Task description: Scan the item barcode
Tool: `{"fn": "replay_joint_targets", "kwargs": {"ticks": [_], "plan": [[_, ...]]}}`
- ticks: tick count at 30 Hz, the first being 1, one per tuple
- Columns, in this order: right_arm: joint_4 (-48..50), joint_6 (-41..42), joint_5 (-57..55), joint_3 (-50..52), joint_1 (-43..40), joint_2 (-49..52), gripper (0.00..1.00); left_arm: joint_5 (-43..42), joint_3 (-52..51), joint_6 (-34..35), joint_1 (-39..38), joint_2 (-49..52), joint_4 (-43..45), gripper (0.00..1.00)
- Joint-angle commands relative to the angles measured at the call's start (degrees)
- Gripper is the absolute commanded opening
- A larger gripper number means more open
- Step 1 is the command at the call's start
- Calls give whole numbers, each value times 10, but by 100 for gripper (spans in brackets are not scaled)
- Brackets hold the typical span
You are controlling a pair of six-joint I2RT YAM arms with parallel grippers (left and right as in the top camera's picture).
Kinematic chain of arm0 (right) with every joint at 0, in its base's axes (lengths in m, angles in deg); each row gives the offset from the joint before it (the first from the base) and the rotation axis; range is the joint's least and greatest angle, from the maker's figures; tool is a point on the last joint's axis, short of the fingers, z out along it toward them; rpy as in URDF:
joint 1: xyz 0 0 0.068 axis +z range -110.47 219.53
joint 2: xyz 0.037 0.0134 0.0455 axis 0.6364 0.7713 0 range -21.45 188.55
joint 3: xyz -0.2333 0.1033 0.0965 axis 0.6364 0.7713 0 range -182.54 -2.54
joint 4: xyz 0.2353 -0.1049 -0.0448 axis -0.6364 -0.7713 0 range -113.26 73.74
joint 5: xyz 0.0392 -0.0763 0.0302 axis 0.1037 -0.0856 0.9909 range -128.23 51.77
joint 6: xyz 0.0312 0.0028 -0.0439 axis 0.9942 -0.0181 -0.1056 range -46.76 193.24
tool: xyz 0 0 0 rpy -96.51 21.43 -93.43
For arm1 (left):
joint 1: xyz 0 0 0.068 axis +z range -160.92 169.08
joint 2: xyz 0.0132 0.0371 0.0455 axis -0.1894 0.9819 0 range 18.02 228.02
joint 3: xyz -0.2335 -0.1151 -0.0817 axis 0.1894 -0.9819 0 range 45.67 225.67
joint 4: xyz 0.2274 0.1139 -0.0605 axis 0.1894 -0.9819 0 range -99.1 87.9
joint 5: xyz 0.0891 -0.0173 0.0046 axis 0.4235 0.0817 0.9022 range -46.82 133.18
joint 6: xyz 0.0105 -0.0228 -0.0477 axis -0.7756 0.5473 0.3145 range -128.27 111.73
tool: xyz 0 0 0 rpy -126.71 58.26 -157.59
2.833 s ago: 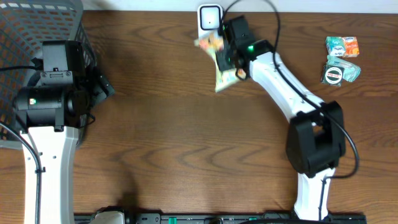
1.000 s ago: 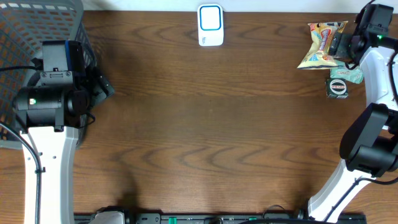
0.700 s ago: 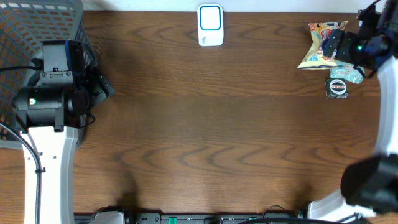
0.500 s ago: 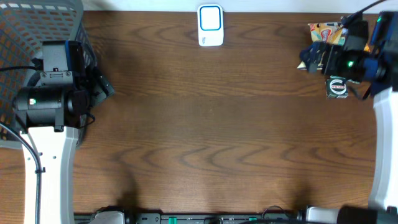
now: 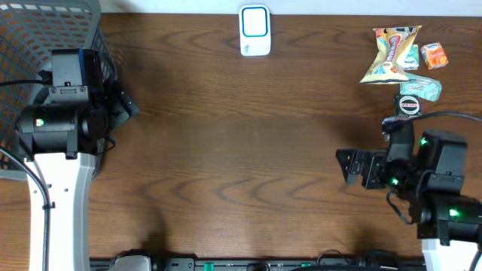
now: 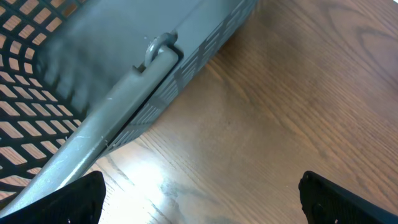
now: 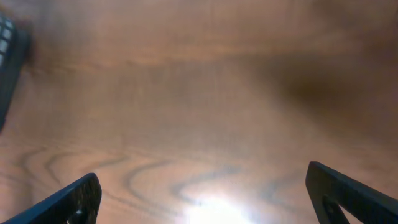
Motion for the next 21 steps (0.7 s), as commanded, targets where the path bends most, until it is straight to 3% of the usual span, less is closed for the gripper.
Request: {"fn": "replay_joint_targets", "kwargs": {"ticks": [1,3,21], "plan": [[-6,193,40,26,3,-9,99,7,-2,9,5,2,-2,98],[-14,285,43,31,3,-9,99,7,-2,9,5,2,-2,98],[-33,276,-133,31,15,2,99,7,-2,9,5,2,-2,98]]}}
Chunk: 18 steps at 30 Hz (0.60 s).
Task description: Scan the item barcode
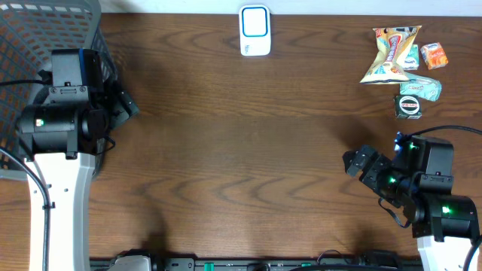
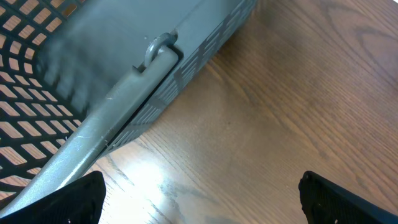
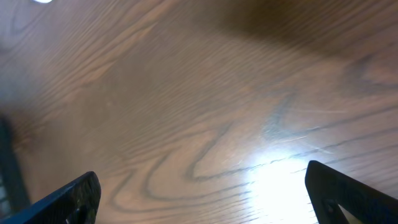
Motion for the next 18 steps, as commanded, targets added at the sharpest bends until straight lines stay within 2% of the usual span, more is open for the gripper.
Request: {"fn": "replay_joint_targets", "kwargs": {"ticks": [1,4,9,10,13,18], "plan": [[4,-19,-50,3,3,0,99,7,-2,9,5,2,-2,97],[23,-56,-50,11,4,-10,99,7,-2,9,5,2,-2,98],[130,-179,-50,65,21,-73,99,7,-2,9,5,2,-2,98],[162,-226,-50,93,28,-111,99,7,-2,9,5,2,-2,98],[213,-297,-50,149,29,-189,99,7,-2,9,5,2,-2,98],[295,-315,-62,243,29,-299,99,7,-2,9,5,2,-2,98]]}}
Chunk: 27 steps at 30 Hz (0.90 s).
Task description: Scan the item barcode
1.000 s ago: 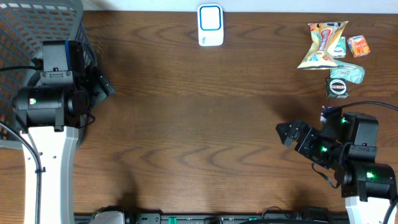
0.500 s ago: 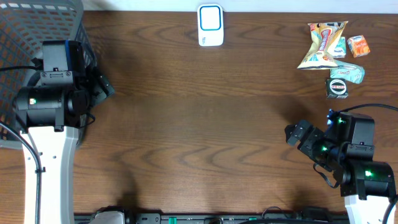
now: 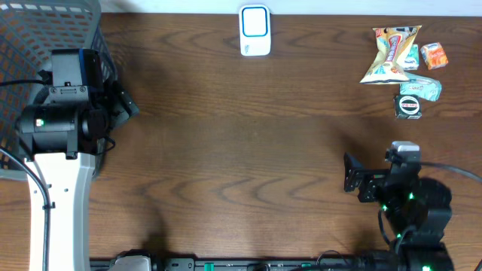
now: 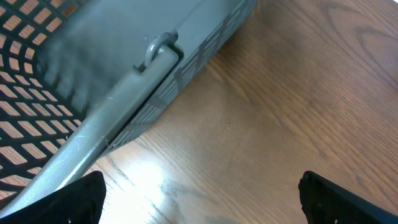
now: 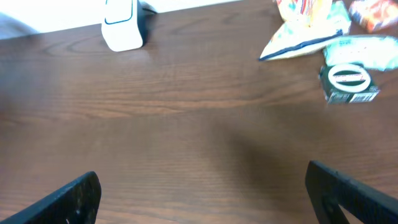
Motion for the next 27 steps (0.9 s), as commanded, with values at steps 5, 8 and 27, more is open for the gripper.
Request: {"fn": "replay_joint_targets", "kwargs": {"ticks": [5,8,27], "plan": [[144,-21,-17,161,6,-131,99,7,-2,9,5,2,-1,98],[233,-20,-17,233,6,-177,99,7,-2,9,5,2,-1,98],[324,-26,-137,288,42,-235,99,7,-2,9,5,2,-1,98]]}}
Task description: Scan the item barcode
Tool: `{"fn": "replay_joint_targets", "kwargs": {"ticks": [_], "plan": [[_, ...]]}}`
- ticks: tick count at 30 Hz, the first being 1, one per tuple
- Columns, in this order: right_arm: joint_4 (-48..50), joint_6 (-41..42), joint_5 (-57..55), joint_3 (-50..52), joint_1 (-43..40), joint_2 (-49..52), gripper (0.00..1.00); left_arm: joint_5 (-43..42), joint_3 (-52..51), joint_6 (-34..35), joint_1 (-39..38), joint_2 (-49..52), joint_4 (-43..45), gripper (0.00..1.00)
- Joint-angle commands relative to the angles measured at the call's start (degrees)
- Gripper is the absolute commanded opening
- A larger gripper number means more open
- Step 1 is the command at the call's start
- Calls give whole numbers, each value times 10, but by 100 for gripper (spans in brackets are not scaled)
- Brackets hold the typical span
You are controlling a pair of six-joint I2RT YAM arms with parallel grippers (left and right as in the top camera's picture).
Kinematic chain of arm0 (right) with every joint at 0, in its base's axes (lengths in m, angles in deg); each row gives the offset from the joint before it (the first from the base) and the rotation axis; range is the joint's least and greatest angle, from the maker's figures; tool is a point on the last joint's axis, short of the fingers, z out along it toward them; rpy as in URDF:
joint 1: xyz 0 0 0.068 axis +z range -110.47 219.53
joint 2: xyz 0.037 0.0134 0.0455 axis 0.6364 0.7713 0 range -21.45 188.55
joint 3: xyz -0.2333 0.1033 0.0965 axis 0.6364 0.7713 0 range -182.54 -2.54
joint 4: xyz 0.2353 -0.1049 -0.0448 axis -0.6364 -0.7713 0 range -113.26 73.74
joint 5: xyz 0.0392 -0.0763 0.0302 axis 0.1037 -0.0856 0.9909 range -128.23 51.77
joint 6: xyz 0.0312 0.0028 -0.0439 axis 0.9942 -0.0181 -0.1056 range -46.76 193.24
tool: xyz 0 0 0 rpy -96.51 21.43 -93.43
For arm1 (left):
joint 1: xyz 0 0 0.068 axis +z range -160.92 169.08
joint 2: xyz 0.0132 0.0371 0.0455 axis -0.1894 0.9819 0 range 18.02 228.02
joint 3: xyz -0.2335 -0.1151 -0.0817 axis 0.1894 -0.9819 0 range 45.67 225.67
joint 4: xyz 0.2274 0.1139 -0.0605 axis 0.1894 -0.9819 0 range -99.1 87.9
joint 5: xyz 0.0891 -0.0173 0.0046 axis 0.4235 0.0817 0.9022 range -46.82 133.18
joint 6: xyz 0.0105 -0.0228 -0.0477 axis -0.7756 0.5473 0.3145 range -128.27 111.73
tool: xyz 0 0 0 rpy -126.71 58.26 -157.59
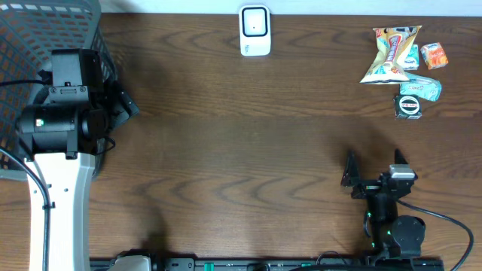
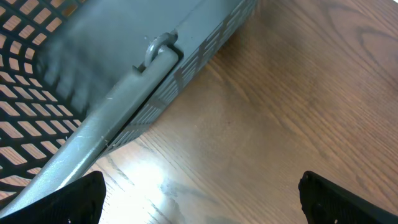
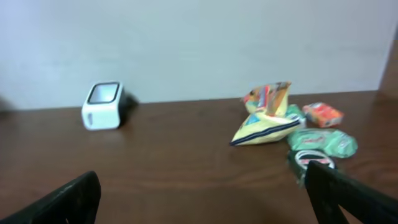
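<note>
The white scanner stands at the table's far edge, centre, and shows at the left in the right wrist view. The items lie far right: a yellow snack bag, an orange packet, a green packet and a small black box. My right gripper is open and holds nothing, near the front edge, well short of the items; its view looks level across the table. My left gripper is open with nothing in it, beside the basket.
A grey mesh basket fills the far left corner, and its rim runs just ahead of my left gripper. Brown wood table lies between the two arms. A pale wall backs the table in the right wrist view.
My right arm has drawn further back to the front edge and its wrist has tilted up, so its view now takes in the wall. The scanner's face changed from blue to dark. Left arm unmoved.
My right gripper was open low over bare wood, just below the items. It then sat nearer the front edge, and later its view rose to show the scanner and items. Now it is folded at the front edge. The left arm stayed by the basket throughout.
</note>
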Motion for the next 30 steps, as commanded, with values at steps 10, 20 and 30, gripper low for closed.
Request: {"fn": "replay_joint_targets", "kwargs": {"ticks": [10,20,30], "plan": [[-49,-5,-30,2,8,-5,99,7,-2,9,5,2,-2,98],[-49,-39,-13,2,8,-5,99,7,-2,9,5,2,-2,98],[-51,2,0,2,8,-5,99,7,-2,9,5,2,-2,98]]}}
